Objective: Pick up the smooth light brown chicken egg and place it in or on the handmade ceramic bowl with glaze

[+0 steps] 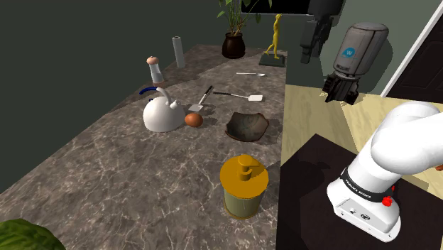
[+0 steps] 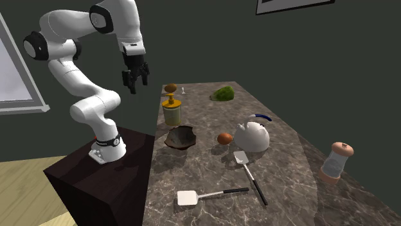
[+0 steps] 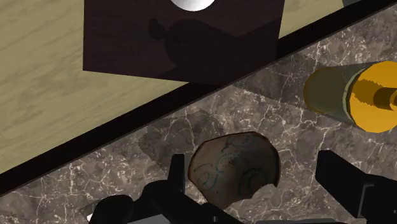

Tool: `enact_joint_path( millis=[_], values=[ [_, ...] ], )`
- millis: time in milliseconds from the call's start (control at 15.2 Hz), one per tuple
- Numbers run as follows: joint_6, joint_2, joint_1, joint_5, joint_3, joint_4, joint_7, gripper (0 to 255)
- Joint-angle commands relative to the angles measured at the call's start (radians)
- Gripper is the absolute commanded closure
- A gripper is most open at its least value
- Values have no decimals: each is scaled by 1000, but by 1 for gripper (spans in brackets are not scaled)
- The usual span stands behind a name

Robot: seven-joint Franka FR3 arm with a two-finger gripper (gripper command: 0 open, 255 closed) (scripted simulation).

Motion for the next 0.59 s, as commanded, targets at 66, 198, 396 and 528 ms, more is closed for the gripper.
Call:
enact_joint_path(
  millis=[66, 198, 396, 528],
  values=[
    [29, 27, 4, 6, 4, -4, -1, 0],
    [87, 84, 12, 18, 11, -7, -4, 0],
    [169, 175, 25, 36, 22, -1, -9, 0],
    [220, 240, 33, 47, 30, 10, -14, 0]
  ],
)
